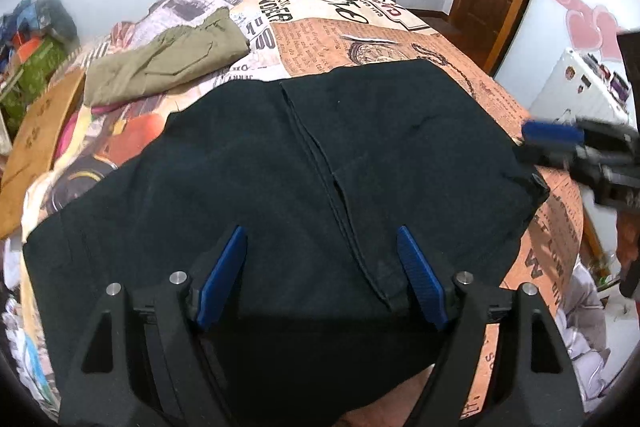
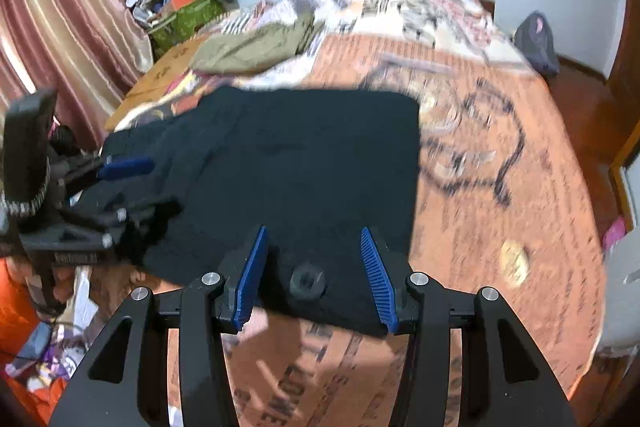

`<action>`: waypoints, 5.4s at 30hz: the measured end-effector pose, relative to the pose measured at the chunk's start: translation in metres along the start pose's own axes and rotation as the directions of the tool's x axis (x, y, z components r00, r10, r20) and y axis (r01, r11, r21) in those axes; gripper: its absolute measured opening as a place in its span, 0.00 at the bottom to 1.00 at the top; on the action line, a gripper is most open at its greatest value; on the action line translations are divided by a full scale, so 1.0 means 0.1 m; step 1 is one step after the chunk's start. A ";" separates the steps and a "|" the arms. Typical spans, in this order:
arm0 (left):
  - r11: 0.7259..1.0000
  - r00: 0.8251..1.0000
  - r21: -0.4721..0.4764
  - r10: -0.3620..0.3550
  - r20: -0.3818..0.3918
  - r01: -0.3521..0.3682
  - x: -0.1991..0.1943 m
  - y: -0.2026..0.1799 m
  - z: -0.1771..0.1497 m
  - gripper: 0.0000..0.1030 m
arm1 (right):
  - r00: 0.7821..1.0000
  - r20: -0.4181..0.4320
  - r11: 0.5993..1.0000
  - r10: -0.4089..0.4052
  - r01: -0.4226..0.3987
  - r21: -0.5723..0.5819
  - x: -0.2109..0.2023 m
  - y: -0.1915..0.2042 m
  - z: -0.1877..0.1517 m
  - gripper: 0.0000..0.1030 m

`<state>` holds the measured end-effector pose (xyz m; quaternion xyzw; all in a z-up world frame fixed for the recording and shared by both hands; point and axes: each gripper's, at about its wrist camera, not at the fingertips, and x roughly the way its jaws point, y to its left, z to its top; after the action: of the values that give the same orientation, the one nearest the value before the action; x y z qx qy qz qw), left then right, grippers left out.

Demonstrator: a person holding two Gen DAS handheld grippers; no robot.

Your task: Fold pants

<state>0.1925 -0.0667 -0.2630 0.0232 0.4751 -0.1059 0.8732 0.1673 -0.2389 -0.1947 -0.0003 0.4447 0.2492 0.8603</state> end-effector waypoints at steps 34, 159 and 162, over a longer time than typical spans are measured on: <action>0.951 0.964 -0.253 0.222 0.149 -0.180 -1.07 0.94 -0.39 0.83 | 0.990 0.141 0.998 -0.020 0.028 -0.049 -0.44 0.37 0.27 0.47; 0.949 0.997 0.315 -0.029 0.076 0.004 0.27 -1.42 0.34 0.20 | 0.989 0.049 0.958 -0.138 0.121 0.261 -0.41 -0.68 -0.55 0.53; 0.951 0.998 0.308 -0.035 0.053 0.017 0.22 -1.41 0.36 0.31 | 0.990 0.050 0.958 -0.133 0.115 0.264 -0.44 -0.64 -0.58 0.53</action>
<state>0.2047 -0.2133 -0.2531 0.1494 0.4275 -0.1905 0.8710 0.1295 -0.3263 -0.2103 0.0930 0.4436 0.1341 0.8812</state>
